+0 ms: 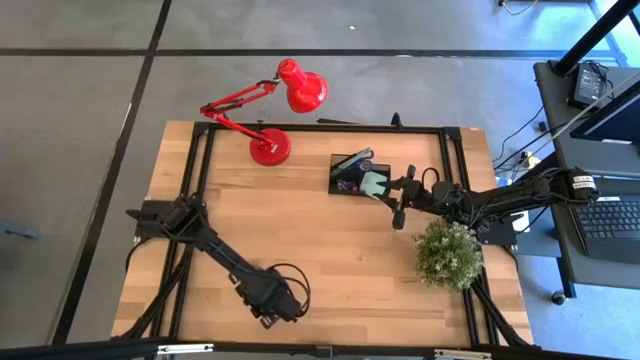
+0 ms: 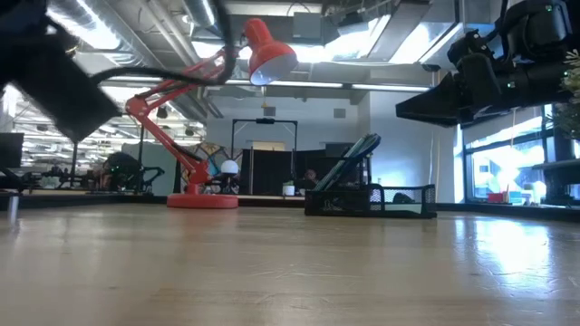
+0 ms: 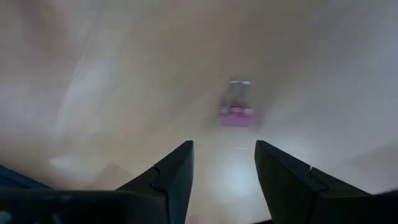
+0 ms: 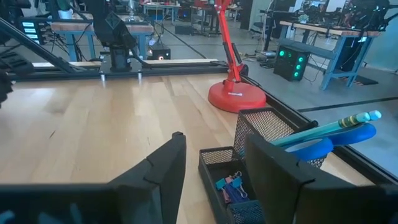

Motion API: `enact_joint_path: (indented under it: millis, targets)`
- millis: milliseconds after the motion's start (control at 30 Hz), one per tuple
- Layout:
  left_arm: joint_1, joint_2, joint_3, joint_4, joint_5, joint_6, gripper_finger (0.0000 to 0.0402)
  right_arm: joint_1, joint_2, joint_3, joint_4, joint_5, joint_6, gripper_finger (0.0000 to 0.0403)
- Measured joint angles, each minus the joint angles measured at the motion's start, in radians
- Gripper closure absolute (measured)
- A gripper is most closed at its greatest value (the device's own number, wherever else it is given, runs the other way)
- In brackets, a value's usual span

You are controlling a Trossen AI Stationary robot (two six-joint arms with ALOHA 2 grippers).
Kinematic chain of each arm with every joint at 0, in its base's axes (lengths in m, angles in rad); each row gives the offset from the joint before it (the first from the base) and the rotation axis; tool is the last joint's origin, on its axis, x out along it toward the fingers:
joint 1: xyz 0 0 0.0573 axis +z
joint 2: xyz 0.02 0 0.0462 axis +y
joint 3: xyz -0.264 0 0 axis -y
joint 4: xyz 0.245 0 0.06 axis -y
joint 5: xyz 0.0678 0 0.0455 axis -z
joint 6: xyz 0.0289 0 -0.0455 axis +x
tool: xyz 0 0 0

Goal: Pick and place office supplies into organizer
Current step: Put the pink binder clip into the black desk organizer

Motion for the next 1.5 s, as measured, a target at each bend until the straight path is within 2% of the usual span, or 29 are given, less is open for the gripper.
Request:
enact_joint_path:
  millis: [167, 600, 1033, 1133, 1267, 1500]
  targets:
    - [-0.001, 0.000, -0.033, 0.019, 0.000, 0.004, 0.0237, 0.000, 0.000, 0.000, 0.014, 0.000, -0.001, 0.0237]
    - [-0.001, -0.003, -0.027, 0.074, -0.055, 0.041, 0.0237, 0.000, 0.000, 0.000, 0.024, 0.000, -0.004, 0.0237]
    - [-0.001, -0.007, -0.033, 0.106, -0.152, 0.058, 0.0237, 0.000, 0.000, 0.000, 0.024, 0.000, -0.003, 0.0237]
    - [-0.001, -0.009, -0.067, 0.143, -0.146, 0.055, 0.0240, 0.000, 0.000, 0.000, 0.024, 0.000, -0.001, 0.0237]
    - [0.005, -0.015, -0.110, 0.189, -0.086, 0.051, 0.0250, 0.000, 0.000, 0.000, 0.024, 0.000, 0.002, 0.0237]
    - [0.003, -0.016, -0.114, 0.194, -0.085, 0.058, 0.0264, 0.000, 0.000, 0.000, 0.025, 0.000, 0.001, 0.0237]
